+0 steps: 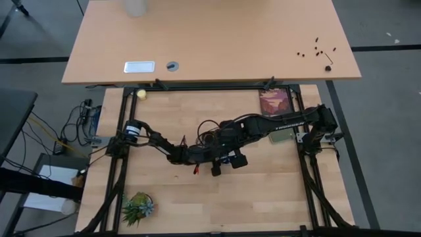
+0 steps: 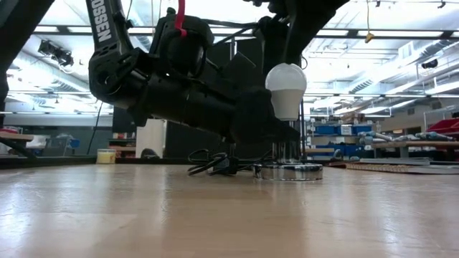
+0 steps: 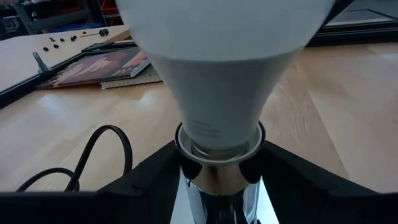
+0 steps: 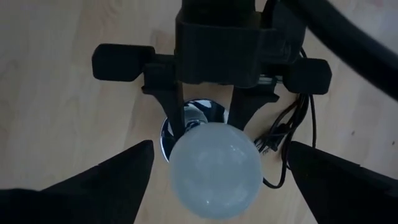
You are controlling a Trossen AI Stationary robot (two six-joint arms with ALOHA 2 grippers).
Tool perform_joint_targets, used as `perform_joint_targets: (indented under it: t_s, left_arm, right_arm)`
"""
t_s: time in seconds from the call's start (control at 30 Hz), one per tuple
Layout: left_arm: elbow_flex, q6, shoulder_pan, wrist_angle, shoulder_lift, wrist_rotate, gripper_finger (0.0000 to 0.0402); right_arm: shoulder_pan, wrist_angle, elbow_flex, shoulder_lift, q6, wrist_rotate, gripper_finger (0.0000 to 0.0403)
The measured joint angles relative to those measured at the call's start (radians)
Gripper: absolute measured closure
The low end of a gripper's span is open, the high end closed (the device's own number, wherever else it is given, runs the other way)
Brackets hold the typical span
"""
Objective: Screw lightbulb
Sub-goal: Insert the lightbulb into the silver lamp
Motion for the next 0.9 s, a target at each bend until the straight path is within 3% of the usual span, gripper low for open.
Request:
perform_joint_targets:
  t_s: [0.2,0.63,0.9]
  left_arm:
    - [0.000,-0.015,0.000,0.001,0.000,0.004,0.0214]
    - [0.000,-0.037,0.000,-0.010,-0.002,0.033,0.0217]
    - [0.000,-0.059,0.000,-0.012,-0.002,0.040,0.0217]
  right_arm:
    - [0.000,0.010,0.000,0.000,0.001,0.000,0.0027]
    - [0.026,-0.022,0.000,0.003,-0.069,-0.003,0.0023]
    - [0.021,-0.038,0.001,0.074,-0.103,-0.003,0.0019]
